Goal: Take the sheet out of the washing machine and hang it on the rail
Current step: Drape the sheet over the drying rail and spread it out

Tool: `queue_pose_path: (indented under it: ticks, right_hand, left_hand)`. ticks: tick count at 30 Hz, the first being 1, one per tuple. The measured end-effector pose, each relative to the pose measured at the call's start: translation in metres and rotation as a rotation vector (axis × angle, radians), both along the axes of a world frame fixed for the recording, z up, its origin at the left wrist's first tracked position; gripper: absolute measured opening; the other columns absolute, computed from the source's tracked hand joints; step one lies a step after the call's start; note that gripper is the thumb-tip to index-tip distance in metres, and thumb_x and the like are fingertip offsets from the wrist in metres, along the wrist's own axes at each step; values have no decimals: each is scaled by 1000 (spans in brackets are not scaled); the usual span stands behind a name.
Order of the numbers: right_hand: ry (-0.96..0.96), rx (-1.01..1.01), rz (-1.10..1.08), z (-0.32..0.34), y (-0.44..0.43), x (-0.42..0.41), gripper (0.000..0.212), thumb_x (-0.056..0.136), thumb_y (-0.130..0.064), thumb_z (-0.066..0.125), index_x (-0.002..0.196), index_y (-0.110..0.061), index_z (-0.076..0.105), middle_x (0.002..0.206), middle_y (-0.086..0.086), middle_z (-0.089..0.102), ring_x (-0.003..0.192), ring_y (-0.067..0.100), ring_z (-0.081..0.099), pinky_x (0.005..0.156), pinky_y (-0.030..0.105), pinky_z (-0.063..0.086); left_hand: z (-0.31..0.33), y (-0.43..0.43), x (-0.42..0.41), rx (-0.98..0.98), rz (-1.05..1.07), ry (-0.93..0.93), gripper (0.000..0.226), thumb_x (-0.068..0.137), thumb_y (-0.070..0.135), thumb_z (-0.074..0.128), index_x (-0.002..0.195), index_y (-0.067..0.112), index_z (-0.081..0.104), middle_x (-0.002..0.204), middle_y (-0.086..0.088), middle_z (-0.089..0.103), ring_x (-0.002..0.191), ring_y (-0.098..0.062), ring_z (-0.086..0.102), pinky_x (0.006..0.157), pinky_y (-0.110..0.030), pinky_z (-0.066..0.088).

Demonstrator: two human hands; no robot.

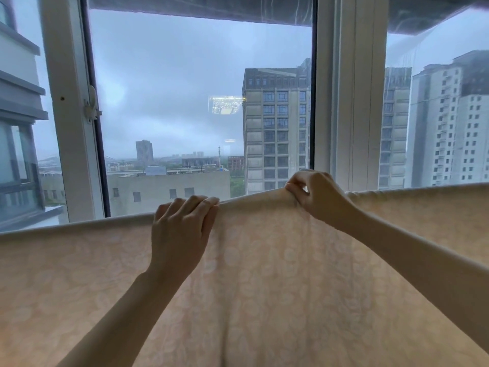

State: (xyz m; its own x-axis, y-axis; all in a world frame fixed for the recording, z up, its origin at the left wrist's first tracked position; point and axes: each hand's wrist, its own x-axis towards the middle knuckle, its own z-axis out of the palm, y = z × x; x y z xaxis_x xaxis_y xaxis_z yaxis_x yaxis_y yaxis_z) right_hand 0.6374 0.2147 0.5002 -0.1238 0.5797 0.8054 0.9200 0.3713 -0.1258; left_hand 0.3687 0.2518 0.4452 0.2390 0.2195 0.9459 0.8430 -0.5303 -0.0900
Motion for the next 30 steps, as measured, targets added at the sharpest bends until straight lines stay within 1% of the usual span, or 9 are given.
queue_pose_path:
  ticks: [5,8,10,15,18,20,24,26,30]
  right_hand:
    - [40,-108,-26,0,1,4,13,92,-21,61,99,-13,69,80,-8,64,69,-2,58,71,15,47]
    - [50,-147,-30,4,-2,10,14,92,-22,61,99,-13,70,80,-9,64,69,-4,57,68,10,42]
    - [49,-176,-28,7,-5,13,14,92,-22,61,97,-13,71,81,-8,65,71,-1,59,67,7,39]
    - [70,-210,-32,6,-8,25,14,92,-22,60,95,-15,70,83,-4,69,76,8,64,74,19,50]
    - [92,-204,-25,1,-11,36,12,94,-18,56,90,-16,68,71,-9,63,62,5,60,61,16,49]
    - [90,-202,-34,-4,-13,44,16,96,-18,53,84,-19,64,62,-7,59,51,8,54,52,20,46]
    - [55,-198,10,-6,-20,55,22,97,-23,51,77,-20,60,54,-9,53,44,4,48,48,19,42]
    - [42,-209,49,-4,-25,61,16,96,-23,53,84,-19,63,57,-10,56,47,2,51,49,15,44]
    - [24,-194,112,-1,-35,83,7,90,-21,63,94,-18,67,81,-9,67,72,-1,63,72,16,54]
  left_hand:
    - [2,-4,20,-30,14,-29,37,98,34,39,111,17,69,101,2,71,91,-24,65,88,-40,45]
    - [4,-9,47,19,-2,30,34,95,32,45,110,14,70,97,-1,74,89,-24,67,90,-40,48]
    - [5,-10,70,40,-4,66,32,95,32,48,109,14,71,95,-1,74,85,-23,68,87,-39,49]
    - [3,2,104,133,-35,-18,29,98,33,51,89,18,74,76,2,72,67,-19,66,68,-34,50]
    - [2,12,103,186,-38,-75,32,98,32,52,79,18,73,67,3,69,59,-17,63,61,-34,49]
    - [1,15,102,202,-36,-81,32,98,32,53,78,18,73,67,3,69,59,-16,63,60,-33,48]
    - [-1,11,107,224,-28,-121,34,98,32,52,74,17,71,66,2,67,58,-18,61,62,-34,46]
    - [-2,9,107,234,-18,-146,36,98,31,51,70,16,69,64,2,66,58,-19,61,63,-35,46]
    - [-4,6,106,252,-16,-211,40,98,30,51,65,14,67,60,1,64,54,-18,58,64,-34,44]
